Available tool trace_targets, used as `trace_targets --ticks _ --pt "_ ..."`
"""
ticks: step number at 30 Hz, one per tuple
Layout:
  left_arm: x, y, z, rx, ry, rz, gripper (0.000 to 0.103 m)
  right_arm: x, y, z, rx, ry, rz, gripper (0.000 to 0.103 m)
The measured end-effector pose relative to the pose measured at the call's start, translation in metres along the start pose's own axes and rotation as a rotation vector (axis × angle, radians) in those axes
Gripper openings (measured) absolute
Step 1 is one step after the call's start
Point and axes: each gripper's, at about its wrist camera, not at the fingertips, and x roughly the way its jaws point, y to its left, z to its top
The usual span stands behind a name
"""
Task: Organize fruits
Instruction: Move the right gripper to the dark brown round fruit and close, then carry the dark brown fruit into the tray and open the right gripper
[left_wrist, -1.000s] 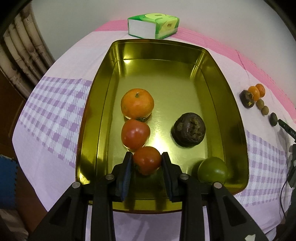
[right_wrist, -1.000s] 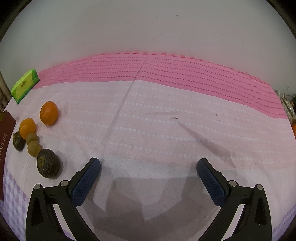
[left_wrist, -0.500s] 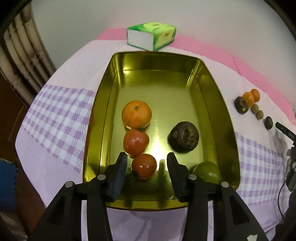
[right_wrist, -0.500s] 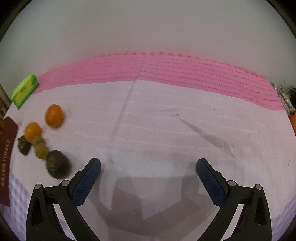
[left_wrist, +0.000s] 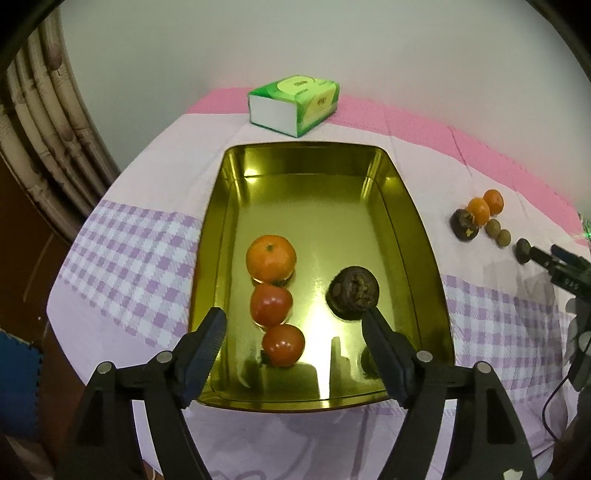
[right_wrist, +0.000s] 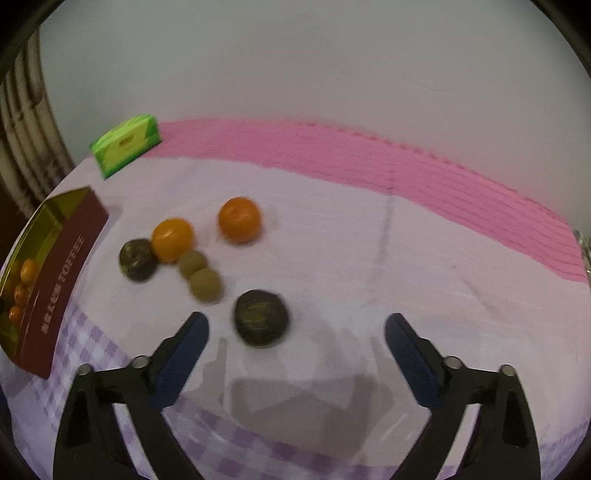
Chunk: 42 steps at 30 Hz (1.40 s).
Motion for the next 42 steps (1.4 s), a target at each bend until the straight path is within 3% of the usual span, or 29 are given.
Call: trace_targets --ticks 6,8,15,20,32,42 --pt "-0.009 0.012 0.002 -0.016 -0.025 0.022 0.081 0.012 0.013 0.003 -0.002 0.016 0.008 0.081" --pt "-0.011 0.016 0.002 -0.024 -0.029 0.028 0.082 0.016 0.014 0.004 0.000 0.026 0.009 0.071" --pt "-0.014 0.033 0.002 -0.070 -0.033 0.044 0.085 0.022 0.016 0.003 0.010 0.046 -0.010 0.057" --pt "-0.014 0.044 0.001 -0.099 -0.033 0.054 0.087 0.029 0.019 0.003 0.014 0.065 -0.020 0.040" --pt "-0.013 0.066 -0.002 -0.181 -0.017 0.065 0.094 0.004 0.030 0.013 0.006 0.020 -0.014 0.038" --pt "-0.022 0.093 -0.004 -0.294 -0.046 0.112 0.097 -0.036 0.118 0.037 -0.112 -0.058 0.155 0.038"
